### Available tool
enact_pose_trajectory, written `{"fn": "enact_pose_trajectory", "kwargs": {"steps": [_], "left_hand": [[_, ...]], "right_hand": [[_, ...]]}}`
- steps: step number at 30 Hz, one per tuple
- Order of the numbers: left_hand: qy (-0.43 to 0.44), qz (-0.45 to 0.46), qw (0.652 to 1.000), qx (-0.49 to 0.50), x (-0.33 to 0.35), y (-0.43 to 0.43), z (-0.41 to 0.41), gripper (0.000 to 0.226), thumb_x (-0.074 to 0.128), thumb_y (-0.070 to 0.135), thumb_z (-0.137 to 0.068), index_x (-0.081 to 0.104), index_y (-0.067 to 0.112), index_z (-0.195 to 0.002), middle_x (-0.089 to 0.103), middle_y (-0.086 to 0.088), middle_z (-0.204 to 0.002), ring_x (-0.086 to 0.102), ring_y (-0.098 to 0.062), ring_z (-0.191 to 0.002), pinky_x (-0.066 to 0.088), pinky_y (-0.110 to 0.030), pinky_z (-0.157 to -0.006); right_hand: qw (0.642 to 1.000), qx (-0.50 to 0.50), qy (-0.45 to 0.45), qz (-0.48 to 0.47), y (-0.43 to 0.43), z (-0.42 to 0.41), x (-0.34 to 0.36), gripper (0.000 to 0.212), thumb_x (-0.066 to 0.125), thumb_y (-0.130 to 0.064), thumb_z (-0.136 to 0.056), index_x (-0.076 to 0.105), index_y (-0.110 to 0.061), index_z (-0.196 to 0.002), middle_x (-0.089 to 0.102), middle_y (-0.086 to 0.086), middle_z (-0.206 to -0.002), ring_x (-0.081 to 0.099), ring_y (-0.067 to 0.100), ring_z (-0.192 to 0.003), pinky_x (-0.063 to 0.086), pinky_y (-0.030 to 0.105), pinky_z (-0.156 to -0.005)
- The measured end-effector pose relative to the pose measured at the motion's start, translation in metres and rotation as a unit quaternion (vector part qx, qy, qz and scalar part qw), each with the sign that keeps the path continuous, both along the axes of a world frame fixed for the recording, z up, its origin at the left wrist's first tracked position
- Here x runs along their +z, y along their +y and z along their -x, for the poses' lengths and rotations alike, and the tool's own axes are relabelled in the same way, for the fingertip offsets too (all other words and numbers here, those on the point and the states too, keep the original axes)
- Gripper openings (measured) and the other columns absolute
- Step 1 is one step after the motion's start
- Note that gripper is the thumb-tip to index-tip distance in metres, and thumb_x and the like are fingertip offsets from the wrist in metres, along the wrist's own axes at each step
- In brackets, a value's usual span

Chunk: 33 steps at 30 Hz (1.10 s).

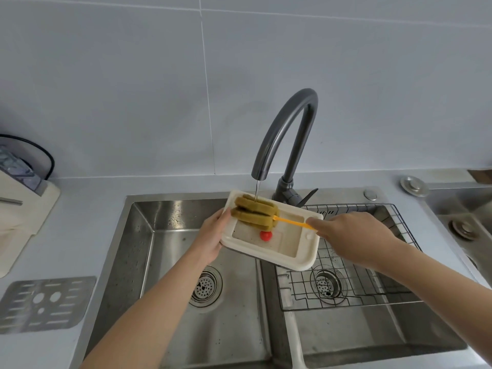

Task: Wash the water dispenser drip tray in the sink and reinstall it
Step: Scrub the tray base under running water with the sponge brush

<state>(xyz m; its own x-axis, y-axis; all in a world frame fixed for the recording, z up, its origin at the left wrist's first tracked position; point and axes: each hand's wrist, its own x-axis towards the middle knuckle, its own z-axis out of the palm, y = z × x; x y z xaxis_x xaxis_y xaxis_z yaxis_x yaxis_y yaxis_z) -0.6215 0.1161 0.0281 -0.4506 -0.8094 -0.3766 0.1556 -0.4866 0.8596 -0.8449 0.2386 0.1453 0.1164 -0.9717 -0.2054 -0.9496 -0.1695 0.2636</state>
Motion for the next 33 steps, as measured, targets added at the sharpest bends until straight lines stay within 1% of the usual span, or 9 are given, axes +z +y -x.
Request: {"fn": "enact_pose_trajectory", "kwargs": {"steps": [6,10,13,16,19,22,26,30,33], "left_hand": [[-0.012,0.004,1.0,0.013,-0.001,-0.007,0.0,0.027,0.043,0.031,-0.094,0.066,0.021,-0.1,0.069,-0.004,-0.096,0.062,-0.022,-0.097,0.047,-0.04,-0.09],[-0.008,0.007,1.0,0.01,-0.001,-0.01,-0.004,0.023,0.043,0.029,-0.094,0.064,0.019,-0.092,0.069,0.001,-0.08,0.062,-0.02,-0.085,0.051,-0.038,-0.081],[0.003,0.011,1.0,0.009,-0.001,-0.011,-0.008,0.026,0.043,0.028,-0.093,0.062,0.015,-0.106,0.067,-0.004,-0.091,0.062,-0.023,-0.091,0.048,-0.043,-0.088],[-0.016,0.026,0.999,0.021,0.003,-0.014,-0.011,0.03,0.046,0.028,-0.092,0.06,0.015,-0.114,0.067,-0.007,-0.102,0.063,-0.023,-0.096,0.049,-0.039,-0.088],[-0.03,0.04,0.998,0.031,0.009,-0.017,-0.015,0.029,0.047,0.026,-0.092,0.06,0.014,-0.116,0.068,-0.003,-0.099,0.063,-0.019,-0.094,0.05,-0.036,-0.085],[-0.032,0.047,0.998,0.037,0.016,-0.019,-0.02,0.033,0.045,0.022,-0.094,0.055,0.008,-0.122,0.066,-0.005,-0.1,0.06,-0.022,-0.097,0.046,-0.038,-0.092],[-0.031,0.058,0.997,0.039,0.027,-0.018,-0.027,0.034,0.042,0.023,-0.095,0.054,0.006,-0.122,0.065,-0.003,-0.097,0.06,-0.021,-0.095,0.045,-0.038,-0.095],[-0.05,0.067,0.996,0.039,0.032,-0.021,-0.035,0.021,0.043,0.023,-0.094,0.063,0.024,-0.101,0.064,-0.001,-0.103,0.052,-0.029,-0.118,0.034,-0.047,-0.108],[-0.071,0.087,0.993,0.038,0.037,-0.025,-0.041,0.02,0.044,0.024,-0.093,0.062,0.026,-0.101,0.063,-0.001,-0.103,0.053,-0.028,-0.115,0.037,-0.048,-0.106]], "right_hand": [[0.999,0.05,-0.003,-0.016,-0.005,-0.007,0.01,0.032,0.033,-0.024,-0.098,0.037,-0.028,-0.129,0.066,0.003,-0.099,0.063,0.028,-0.085,0.039,0.032,-0.062],[0.997,0.068,0.006,-0.025,-0.01,-0.007,0.012,0.041,0.036,-0.016,-0.095,0.033,-0.032,-0.132,0.065,-0.001,-0.109,0.063,0.027,-0.089,0.039,0.032,-0.063],[0.997,0.075,0.013,-0.005,-0.014,0.001,0.02,0.045,0.034,-0.017,-0.095,0.029,-0.036,-0.135,0.063,-0.007,-0.113,0.062,0.025,-0.093,0.035,0.03,-0.064],[0.998,0.054,-0.003,0.029,-0.017,0.007,0.03,0.04,0.029,-0.026,-0.097,0.03,-0.041,-0.135,0.064,-0.01,-0.107,0.062,0.022,-0.089,0.034,0.027,-0.064],[0.998,0.036,-0.006,0.052,-0.022,0.008,0.032,0.034,0.03,-0.029,-0.097,0.035,-0.038,-0.129,0.064,-0.009,-0.096,0.06,0.019,-0.078,0.035,0.026,-0.06],[0.998,0.038,-0.003,0.051,-0.028,0.001,0.028,0.031,0.03,-0.03,-0.098,0.037,-0.035,-0.127,0.064,-0.007,-0.1,0.063,0.023,-0.086,0.037,0.028,-0.06],[0.997,0.061,0.002,0.045,-0.035,-0.013,0.023,0.033,0.032,-0.028,-0.098,0.036,-0.035,-0.13,0.065,-0.005,-0.103,0.063,0.025,-0.09,0.039,0.03,-0.062],[0.996,0.083,-0.005,0.023,-0.042,-0.017,0.021,0.037,0.031,-0.023,-0.098,0.033,-0.033,-0.133,0.064,-0.003,-0.108,0.062,0.028,-0.095,0.044,0.034,-0.068],[0.993,0.112,-0.007,0.021,-0.043,-0.022,0.018,0.046,0.036,-0.015,-0.096,0.028,-0.033,-0.138,0.064,-0.002,-0.103,0.062,0.027,-0.087,0.041,0.033,-0.064]]}}
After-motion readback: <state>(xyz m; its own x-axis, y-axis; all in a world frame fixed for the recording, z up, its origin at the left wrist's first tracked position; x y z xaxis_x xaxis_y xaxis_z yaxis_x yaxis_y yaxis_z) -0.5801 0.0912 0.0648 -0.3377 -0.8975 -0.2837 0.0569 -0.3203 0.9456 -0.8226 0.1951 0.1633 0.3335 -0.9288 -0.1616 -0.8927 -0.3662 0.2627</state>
